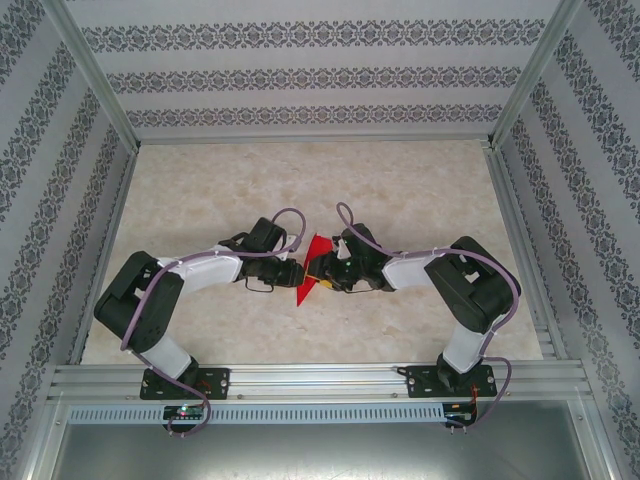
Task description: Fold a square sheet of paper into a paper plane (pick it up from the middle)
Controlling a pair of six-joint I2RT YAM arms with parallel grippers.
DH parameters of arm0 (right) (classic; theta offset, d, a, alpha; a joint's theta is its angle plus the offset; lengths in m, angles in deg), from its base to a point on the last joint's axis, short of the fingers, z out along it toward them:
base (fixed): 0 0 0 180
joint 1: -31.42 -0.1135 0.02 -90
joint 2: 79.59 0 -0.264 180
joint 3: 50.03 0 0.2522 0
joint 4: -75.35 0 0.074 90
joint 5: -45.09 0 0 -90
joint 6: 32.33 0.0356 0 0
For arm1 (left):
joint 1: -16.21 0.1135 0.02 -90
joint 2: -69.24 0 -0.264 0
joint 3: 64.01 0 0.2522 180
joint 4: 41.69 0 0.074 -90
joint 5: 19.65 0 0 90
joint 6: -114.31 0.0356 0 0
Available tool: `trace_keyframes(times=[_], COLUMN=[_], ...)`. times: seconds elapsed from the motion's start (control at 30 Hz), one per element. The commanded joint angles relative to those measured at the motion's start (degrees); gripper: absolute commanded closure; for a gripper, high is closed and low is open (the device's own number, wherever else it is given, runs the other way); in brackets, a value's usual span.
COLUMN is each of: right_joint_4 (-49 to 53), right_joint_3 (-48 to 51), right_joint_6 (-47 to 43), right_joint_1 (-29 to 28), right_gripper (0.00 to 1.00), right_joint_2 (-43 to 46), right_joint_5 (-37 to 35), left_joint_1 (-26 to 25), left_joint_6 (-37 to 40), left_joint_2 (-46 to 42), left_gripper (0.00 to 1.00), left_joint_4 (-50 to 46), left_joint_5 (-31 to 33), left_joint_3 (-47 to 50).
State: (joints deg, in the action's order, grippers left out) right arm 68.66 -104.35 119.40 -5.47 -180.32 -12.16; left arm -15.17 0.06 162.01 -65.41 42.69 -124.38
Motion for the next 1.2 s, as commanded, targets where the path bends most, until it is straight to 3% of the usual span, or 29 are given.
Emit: trace_keyframes(times=[0.0,0.33,0.63,1.17], right_joint_4=[-7.73,-12.91,-5.2,1.28], right_joint_3=[1.14,2.52,1.54,-2.35], right_joint_6=[2.31,5.29,0.95,-3.63], right_joint_1=[0.56,1.22,1.01,0.38], right_gripper=[0.54,0.54,0.55,0.81], right_joint_2=[-0.08,-1.65,-1.01,-1.4], right_joint_5=[2.57,3.5,2.09,0.59], left_joint_1=[0.26,0.41,1.91,4.28], left_joint_6=[-0.05,-1.13,-3.66,-8.24], left_joint_2=[1.61,1.37,-0.29,-0.35], left_gripper=[0.75,0.9,0.95,0.95], left_joint_4=[2.45,4.34,7.34,14.15], left_joint_5=[-1.27,-2.56,-6.15,-12.31], left_joint_3=[1.4,1.77,3.18,5.88])
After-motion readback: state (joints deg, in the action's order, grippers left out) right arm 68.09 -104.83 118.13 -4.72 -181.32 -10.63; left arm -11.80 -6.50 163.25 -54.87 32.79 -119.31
